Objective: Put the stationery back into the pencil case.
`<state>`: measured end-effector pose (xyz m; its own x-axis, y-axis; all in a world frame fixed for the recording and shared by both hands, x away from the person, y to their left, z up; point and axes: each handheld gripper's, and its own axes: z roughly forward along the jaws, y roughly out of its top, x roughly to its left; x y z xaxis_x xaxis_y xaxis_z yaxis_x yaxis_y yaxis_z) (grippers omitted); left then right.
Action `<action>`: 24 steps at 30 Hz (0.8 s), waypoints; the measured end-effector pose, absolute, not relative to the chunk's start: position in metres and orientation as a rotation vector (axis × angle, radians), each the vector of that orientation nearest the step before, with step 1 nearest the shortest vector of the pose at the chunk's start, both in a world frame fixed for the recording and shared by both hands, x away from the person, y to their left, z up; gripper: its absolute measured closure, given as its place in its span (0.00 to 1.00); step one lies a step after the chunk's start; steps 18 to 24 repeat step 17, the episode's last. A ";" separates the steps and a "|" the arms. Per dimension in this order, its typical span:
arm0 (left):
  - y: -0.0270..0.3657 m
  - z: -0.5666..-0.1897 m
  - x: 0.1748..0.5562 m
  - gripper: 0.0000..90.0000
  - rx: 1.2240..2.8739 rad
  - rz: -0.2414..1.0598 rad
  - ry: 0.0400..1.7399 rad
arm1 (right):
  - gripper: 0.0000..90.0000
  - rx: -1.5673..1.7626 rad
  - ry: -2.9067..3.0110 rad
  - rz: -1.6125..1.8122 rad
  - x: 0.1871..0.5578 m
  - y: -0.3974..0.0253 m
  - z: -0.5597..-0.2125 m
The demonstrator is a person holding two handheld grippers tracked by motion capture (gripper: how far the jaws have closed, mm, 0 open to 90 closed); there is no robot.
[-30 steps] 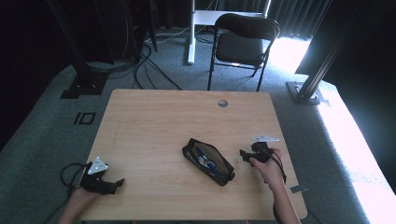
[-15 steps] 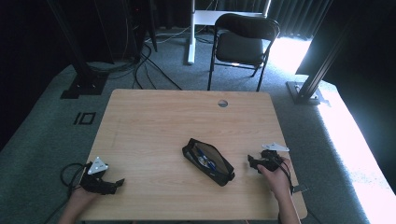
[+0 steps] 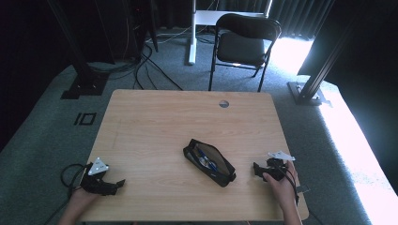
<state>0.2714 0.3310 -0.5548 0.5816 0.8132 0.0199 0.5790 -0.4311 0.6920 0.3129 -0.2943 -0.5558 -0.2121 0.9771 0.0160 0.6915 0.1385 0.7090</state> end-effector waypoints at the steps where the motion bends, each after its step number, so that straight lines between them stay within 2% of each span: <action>1: 0.331 -0.555 0.271 0.02 2.165 0.468 1.102 | 0.17 1.595 1.963 0.835 0.311 -0.295 -0.557; 24: 0.331 -0.555 0.271 0.02 2.166 0.468 1.102 | 0.14 1.575 1.943 0.864 0.303 -0.298 -0.561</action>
